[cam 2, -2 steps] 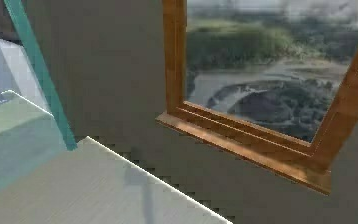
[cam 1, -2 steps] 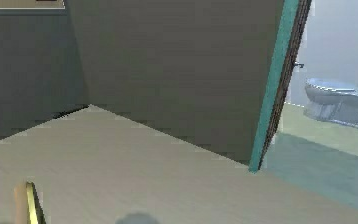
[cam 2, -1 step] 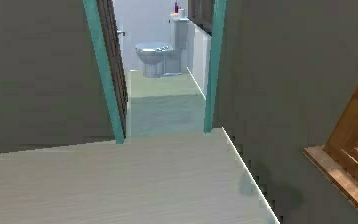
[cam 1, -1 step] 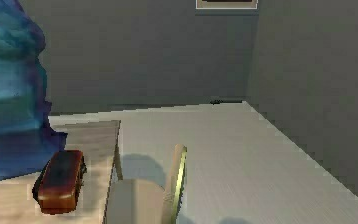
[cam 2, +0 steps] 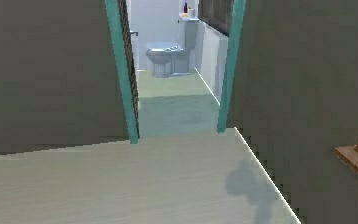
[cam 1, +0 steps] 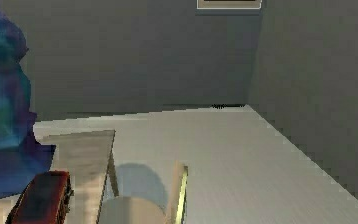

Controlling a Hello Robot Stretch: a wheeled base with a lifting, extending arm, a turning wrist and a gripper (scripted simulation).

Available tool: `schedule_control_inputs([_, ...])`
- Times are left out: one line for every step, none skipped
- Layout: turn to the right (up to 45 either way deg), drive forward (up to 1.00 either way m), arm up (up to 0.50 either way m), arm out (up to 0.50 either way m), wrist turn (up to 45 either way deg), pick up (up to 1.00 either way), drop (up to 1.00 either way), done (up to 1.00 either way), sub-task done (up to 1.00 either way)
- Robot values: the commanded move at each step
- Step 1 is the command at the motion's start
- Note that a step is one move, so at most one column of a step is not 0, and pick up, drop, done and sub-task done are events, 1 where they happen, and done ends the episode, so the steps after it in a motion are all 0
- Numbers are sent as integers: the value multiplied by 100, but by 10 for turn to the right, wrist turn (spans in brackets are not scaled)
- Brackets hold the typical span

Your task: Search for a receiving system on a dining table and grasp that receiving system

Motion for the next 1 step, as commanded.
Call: schedule_control_inputs([-450, 0, 0, 0, 0, 0, 0, 0, 0])
